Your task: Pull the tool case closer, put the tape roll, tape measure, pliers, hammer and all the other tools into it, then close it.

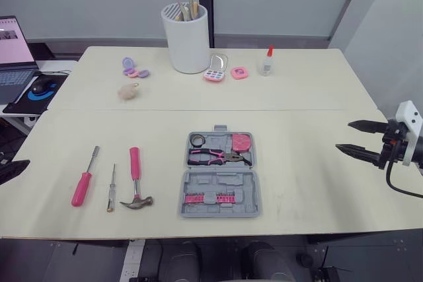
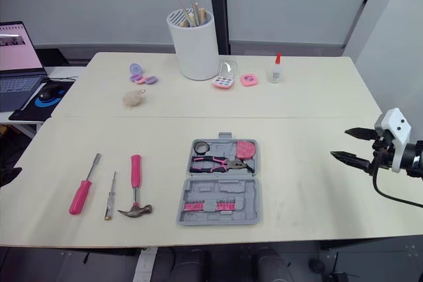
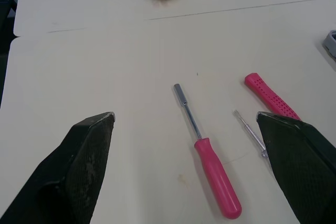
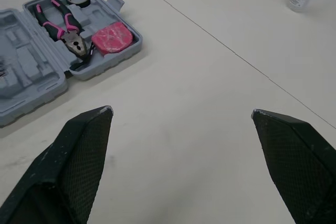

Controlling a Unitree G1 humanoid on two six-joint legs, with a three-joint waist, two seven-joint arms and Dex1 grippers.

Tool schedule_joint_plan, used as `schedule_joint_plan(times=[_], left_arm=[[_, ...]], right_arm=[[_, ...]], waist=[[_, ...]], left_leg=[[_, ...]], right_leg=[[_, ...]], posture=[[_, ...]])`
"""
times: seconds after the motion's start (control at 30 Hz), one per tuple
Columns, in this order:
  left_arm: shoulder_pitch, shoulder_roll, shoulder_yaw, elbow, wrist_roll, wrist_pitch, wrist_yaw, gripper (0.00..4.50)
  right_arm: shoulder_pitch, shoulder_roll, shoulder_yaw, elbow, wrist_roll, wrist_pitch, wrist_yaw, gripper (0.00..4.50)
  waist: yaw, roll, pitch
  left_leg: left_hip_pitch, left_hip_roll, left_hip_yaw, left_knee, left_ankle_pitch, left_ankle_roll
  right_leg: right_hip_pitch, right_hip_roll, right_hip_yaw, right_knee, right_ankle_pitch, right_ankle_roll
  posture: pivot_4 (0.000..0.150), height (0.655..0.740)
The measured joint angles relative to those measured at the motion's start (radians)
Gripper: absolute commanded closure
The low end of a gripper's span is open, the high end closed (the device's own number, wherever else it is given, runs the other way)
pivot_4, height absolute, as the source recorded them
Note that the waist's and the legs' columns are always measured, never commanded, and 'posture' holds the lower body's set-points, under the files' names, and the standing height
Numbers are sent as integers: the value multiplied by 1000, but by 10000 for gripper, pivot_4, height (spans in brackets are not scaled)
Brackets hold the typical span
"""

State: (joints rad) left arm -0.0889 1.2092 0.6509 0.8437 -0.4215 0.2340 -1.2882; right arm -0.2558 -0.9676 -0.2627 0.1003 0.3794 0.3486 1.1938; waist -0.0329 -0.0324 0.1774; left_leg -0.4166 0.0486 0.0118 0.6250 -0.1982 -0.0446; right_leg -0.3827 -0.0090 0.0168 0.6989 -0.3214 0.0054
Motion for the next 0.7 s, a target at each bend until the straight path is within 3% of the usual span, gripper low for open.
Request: schedule_joint_plan(times=[0.17, 0.4, 0.7], left_arm=[[170, -66, 69, -194, -27, 80, 39, 0], [440, -254, 203, -587, -93, 225, 118, 0], [705, -464, 298, -894, -158, 297, 180, 0]], right_arm=[[-43, 115, 55, -84, -23, -76, -89, 71], [-249, 208, 199, -242, 114, 31, -17, 71], [-355, 348, 325, -386, 262, 131, 24, 71]], waist=[[-11, 0, 0], [-20, -1, 0], [-14, -5, -3]], left_leg=[[-1, 0, 1, 0, 0, 0], [-1, 0, -2, 0, 0, 0], [-1, -2, -2, 0, 0, 0]], right_leg=[[-1, -1, 1, 1, 0, 0], [-1, -1, -1, 2, 0, 0], [0, -6, -3, 1, 0, 0]], posture=[[1500, 7400], [1500, 7400], [1500, 7400]])
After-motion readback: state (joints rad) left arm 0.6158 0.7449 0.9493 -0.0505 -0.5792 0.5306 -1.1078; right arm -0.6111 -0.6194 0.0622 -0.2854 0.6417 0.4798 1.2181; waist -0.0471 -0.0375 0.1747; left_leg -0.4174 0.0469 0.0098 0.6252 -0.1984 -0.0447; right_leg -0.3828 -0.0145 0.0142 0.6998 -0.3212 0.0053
